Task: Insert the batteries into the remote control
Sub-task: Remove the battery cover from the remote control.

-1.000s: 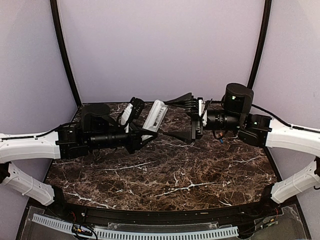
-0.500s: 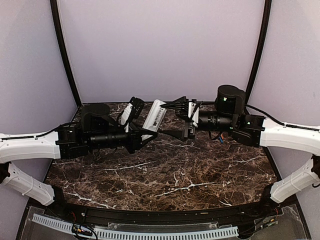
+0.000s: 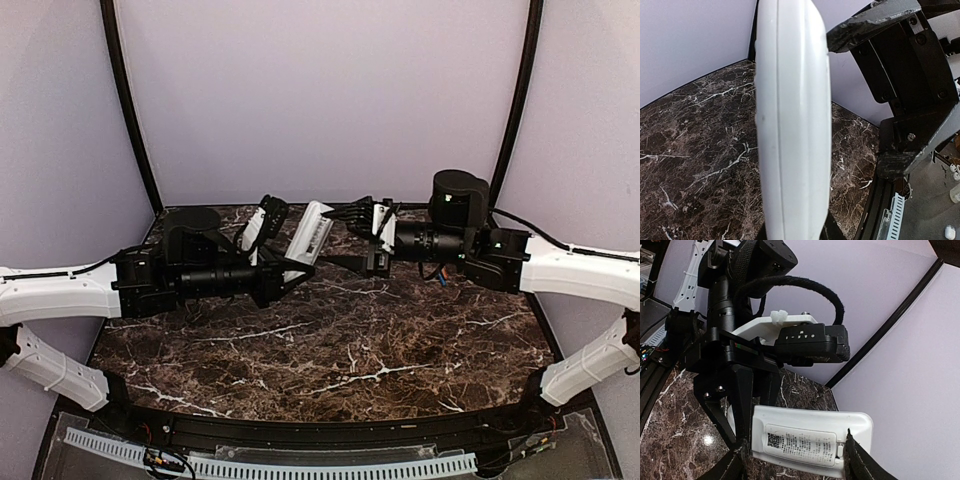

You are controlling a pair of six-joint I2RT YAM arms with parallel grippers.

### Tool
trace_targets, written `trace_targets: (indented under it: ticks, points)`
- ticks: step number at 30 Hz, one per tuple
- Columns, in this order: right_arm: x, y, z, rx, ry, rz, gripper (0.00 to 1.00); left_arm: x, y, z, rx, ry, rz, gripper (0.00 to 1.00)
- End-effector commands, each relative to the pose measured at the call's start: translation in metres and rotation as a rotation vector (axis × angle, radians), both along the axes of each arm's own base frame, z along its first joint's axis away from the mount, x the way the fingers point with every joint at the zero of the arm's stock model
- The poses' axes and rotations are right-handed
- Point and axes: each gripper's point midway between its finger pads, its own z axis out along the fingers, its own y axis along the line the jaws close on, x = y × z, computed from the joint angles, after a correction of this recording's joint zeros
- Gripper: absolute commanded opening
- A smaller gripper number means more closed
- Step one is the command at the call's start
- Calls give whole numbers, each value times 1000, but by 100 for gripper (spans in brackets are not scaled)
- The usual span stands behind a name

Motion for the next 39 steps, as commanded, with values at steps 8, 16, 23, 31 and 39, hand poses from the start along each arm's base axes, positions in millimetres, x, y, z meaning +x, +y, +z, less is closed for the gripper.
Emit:
trace_targets:
  ticks: [8, 16, 23, 31, 39]
  points:
    - [-5, 4, -17, -56, 79, 26, 49, 6, 5, 7, -7, -25, 29, 0]
    - [1, 0, -16, -30, 92, -16, 51, 14, 10, -1, 39, -29, 69, 0]
    - [6, 0, 8, 52, 22, -33, 71, 12, 4, -3, 19, 12, 45, 0]
    - [15, 8, 2, 26, 22, -54, 76, 10, 1, 5, 0, 18, 33, 0]
    - [19, 7, -11, -5, 35, -75, 71, 8, 0, 9, -24, 25, 23, 0]
